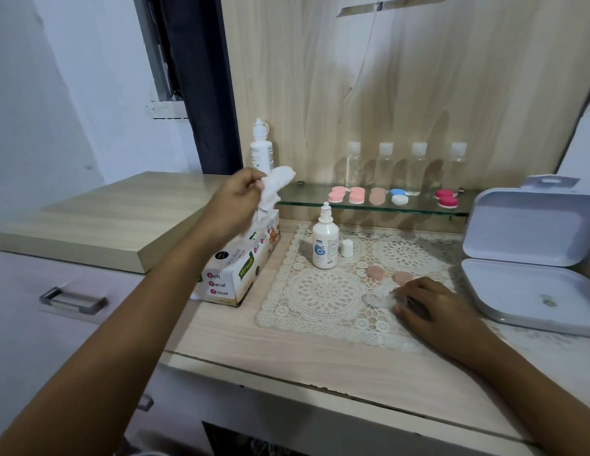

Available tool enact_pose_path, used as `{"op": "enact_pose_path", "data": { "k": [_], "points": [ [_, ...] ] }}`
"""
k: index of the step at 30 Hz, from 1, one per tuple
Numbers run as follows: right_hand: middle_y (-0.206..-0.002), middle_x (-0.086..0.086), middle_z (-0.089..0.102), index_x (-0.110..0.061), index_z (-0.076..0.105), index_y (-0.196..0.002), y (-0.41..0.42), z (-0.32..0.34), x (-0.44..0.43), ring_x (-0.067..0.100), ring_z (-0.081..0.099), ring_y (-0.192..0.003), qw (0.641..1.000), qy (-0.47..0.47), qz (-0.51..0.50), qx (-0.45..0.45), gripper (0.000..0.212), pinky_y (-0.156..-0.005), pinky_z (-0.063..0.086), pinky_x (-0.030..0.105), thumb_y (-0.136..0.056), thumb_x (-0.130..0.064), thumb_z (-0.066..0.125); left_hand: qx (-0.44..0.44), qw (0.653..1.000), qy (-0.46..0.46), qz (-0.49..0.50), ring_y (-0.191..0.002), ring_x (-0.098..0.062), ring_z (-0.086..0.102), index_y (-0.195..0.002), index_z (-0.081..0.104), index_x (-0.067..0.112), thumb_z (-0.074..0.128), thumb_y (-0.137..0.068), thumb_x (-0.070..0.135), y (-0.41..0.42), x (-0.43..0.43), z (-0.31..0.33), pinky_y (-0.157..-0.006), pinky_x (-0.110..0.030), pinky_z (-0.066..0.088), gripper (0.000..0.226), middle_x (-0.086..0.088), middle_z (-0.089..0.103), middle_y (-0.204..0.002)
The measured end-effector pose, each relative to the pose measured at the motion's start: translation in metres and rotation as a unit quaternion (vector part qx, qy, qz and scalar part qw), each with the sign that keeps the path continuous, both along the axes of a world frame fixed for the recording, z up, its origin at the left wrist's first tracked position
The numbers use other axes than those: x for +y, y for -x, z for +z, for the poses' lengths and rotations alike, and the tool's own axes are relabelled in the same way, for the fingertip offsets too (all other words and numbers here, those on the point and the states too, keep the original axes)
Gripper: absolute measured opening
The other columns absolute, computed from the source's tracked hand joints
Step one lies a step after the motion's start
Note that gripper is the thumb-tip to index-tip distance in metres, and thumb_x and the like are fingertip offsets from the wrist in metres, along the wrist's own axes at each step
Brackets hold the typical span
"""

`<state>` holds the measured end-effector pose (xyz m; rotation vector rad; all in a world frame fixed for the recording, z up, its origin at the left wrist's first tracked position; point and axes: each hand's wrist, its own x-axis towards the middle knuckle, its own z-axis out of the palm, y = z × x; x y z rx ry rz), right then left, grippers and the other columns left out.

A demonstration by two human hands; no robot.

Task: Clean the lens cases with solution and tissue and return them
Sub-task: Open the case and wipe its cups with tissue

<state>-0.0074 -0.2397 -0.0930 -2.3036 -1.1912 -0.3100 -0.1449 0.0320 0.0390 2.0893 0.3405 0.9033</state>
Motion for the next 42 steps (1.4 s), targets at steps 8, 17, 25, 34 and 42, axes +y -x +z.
{"op": "enact_pose_path", "data": {
  "k": [8,17,25,34,42],
  "points": [
    [-0.107,-0.003,0.060,-0.017,0.067,-0.107,0.004,0.003,0.001,0.015,0.054,-0.101,1.000,0.003,-0.013,0.002,0.025,-0.079,0.035,0.020,-0.087,-0.032,0.061,0.155,0.976,-0.111,-0.106,-0.088,-0.007,0.053,-0.101,0.056,0.027,0.054,-0.092,0.033,-0.009,-0.052,-0.034,-0.070,-0.024,0.040,0.011,0.009,0.057,-0.102],
    [-0.108,-0.003,0.059,-0.019,0.066,-0.109,0.005,0.006,0.002,0.016,0.053,-0.103,1.000,0.006,-0.026,0.008,0.029,-0.082,0.038,0.024,-0.088,-0.037,0.057,0.201,0.933,-0.234,-0.186,-0.101,-0.012,0.053,-0.108,0.065,0.012,0.052,-0.094,0.024,-0.039,-0.080,-0.081,-0.086,-0.023,0.040,0.023,-0.001,0.058,-0.109],
    [-0.107,-0.004,0.058,-0.020,0.065,-0.110,0.004,0.007,0.002,0.015,0.051,-0.103,0.999,0.013,-0.021,0.026,0.029,-0.087,0.041,0.030,-0.087,-0.037,0.058,0.207,0.926,-0.236,-0.211,-0.099,-0.009,0.053,-0.107,0.068,0.018,0.057,-0.091,0.024,-0.053,-0.085,-0.093,-0.086,-0.023,0.041,0.020,0.005,0.057,-0.106],
    [-0.106,-0.003,0.059,-0.021,0.065,-0.110,0.003,0.007,0.002,0.016,0.051,-0.102,0.999,0.010,-0.018,0.032,0.028,-0.085,0.041,0.029,-0.087,-0.036,0.059,0.224,0.893,-0.306,-0.241,-0.114,-0.014,0.043,-0.127,0.057,0.025,0.048,-0.096,0.029,-0.061,-0.078,-0.104,-0.098,-0.032,0.037,0.033,0.006,0.043,-0.122],
    [-0.111,-0.005,0.057,-0.023,0.064,-0.112,0.003,0.007,0.002,0.015,0.049,-0.107,0.998,0.019,-0.028,0.044,0.029,-0.092,0.041,0.035,-0.088,-0.038,0.057,0.114,0.887,-0.376,-0.244,-0.105,-0.017,0.053,-0.114,0.067,0.023,0.051,-0.090,0.038,-0.055,-0.068,-0.118,-0.087,-0.040,0.048,0.033,0.002,0.054,-0.123]
  ]
}}
